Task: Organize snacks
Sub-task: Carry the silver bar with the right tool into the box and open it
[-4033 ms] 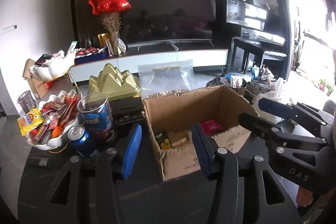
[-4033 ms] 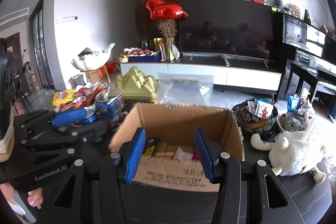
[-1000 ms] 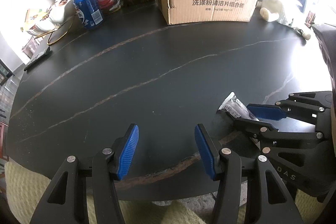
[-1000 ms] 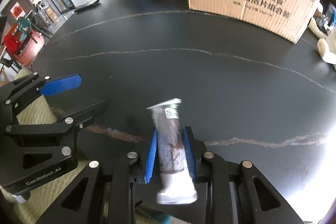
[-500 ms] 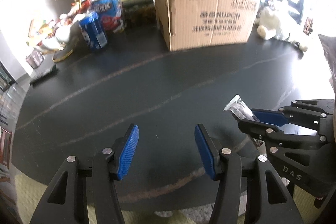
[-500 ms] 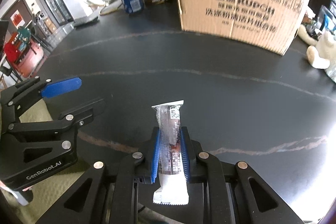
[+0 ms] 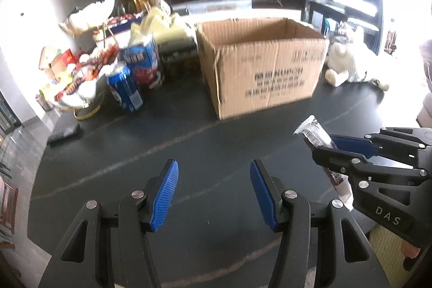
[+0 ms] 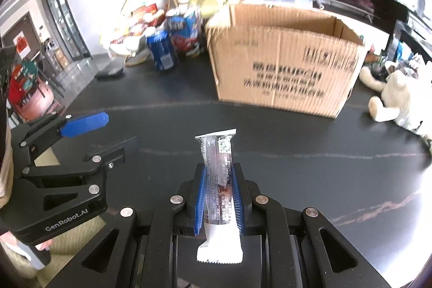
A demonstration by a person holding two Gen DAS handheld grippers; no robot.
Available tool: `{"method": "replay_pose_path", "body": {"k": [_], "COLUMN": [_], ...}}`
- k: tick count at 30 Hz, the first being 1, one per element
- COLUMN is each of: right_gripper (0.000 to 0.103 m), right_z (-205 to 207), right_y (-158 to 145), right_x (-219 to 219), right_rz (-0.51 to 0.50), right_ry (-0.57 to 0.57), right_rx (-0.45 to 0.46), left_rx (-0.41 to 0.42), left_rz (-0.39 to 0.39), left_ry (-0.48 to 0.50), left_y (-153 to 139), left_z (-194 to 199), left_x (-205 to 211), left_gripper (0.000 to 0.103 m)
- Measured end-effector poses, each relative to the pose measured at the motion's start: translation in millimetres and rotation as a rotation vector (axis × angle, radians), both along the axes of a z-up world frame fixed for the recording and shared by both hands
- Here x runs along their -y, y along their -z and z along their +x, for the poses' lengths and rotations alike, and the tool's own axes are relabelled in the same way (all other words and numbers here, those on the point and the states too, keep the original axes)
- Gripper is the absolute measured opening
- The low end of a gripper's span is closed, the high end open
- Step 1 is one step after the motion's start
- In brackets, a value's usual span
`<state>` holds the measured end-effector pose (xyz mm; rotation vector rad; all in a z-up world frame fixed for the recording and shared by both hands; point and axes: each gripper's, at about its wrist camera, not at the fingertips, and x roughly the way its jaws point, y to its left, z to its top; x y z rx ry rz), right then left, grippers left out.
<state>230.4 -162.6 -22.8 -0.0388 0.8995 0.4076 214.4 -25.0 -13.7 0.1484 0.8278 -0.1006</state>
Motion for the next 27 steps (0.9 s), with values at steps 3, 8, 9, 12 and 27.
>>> {"method": "replay_pose_path", "body": {"k": [3,8,9,12,27], "right_gripper": [0.02,0.02,0.02,0.02,0.02], "right_z": [8.2,23.4,27.8,39.1,103.3], "right_y": [-11.8,-29.1,-33.6,-42.9,-91.6], "right_x": [4.6,13.2,14.7,16.3,21.0], "right_rz": [0.007,0.04,0.047,0.056,0.038], "right_ry": [0.023,0.063,0.069,0.081,0.116], "right_rx": [0.028,0.064,0.072,0.09,0.139], "left_rx": [0.024,0.058,0.063,0.08,0.097], "left_rz": [-0.005,-0.023,-0.023,-0.023,-0.009], "left_ry": [0.003,0.009,0.01,0.014,0.001], "left_y": [-11.5,-29.6,-33.2,-44.9,-87.9], "left_z": [7.2,22.5,25.6,37.0,100.9], "left_x": [0.0,2.5,2.9,5.2,6.6], "left_gripper": [0.055,0.055,0.055,0.055,0.055]}}
